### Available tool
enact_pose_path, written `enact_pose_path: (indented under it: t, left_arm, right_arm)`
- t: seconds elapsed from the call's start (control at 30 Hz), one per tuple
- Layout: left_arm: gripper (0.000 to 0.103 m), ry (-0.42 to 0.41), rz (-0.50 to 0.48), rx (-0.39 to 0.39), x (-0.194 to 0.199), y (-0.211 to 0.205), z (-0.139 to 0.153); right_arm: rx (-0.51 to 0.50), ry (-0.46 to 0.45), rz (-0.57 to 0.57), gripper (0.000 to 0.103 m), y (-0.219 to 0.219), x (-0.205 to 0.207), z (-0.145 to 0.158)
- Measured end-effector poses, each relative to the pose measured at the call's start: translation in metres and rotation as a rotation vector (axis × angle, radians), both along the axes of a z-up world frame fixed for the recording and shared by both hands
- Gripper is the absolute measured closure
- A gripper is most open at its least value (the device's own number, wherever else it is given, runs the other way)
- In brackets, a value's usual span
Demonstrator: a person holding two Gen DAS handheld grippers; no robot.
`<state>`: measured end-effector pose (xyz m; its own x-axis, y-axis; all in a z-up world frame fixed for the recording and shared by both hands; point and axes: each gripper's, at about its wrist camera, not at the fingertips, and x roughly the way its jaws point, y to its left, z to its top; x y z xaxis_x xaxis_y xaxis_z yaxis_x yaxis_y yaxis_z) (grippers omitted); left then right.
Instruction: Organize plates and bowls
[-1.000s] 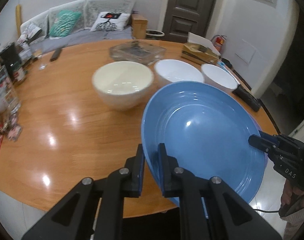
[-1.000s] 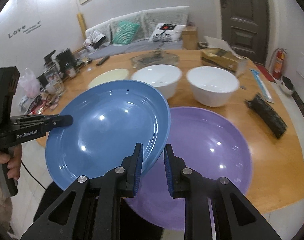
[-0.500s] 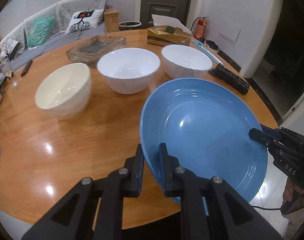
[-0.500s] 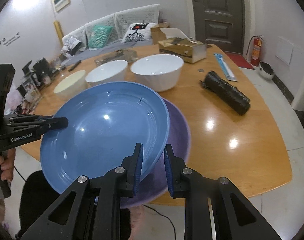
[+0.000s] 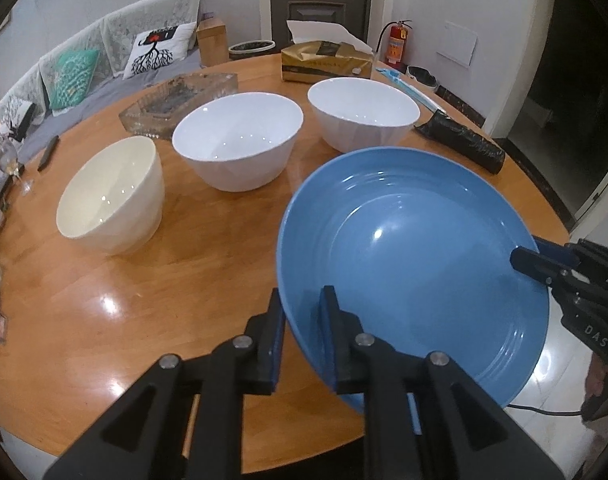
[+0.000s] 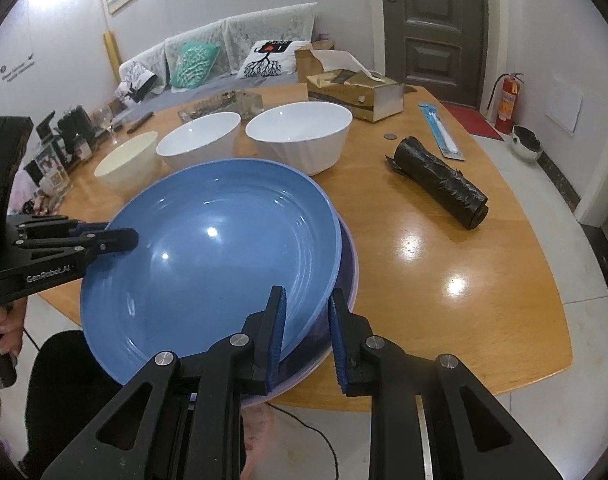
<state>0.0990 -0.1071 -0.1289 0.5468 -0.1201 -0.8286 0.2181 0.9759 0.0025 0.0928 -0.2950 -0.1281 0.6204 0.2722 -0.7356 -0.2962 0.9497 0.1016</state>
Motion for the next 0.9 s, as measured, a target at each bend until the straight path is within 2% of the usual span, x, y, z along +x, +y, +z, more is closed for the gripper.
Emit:
enact_pose_path:
  t: [0.37,0.53,0.9]
  left_arm:
    - [0.086,-0.009,-0.043,0.093,-0.002,-0.012,-0.003]
    - [0.085,0.001,-0.069,0.130,-0.001,-0.019,-0.006]
    - [0.084,0.003,-0.081,0.156,0.003,-0.023,-0.011]
  right_arm:
    - [-0.147,0.013,-0.007,0.083,0.014,-0.005,0.003]
    - [-0.207,0.027,0.008,0.076,0.020,-0.004,0.000]
    - [-0.230,0.035,0.006,0.074,0.020,-0.001,-0.007]
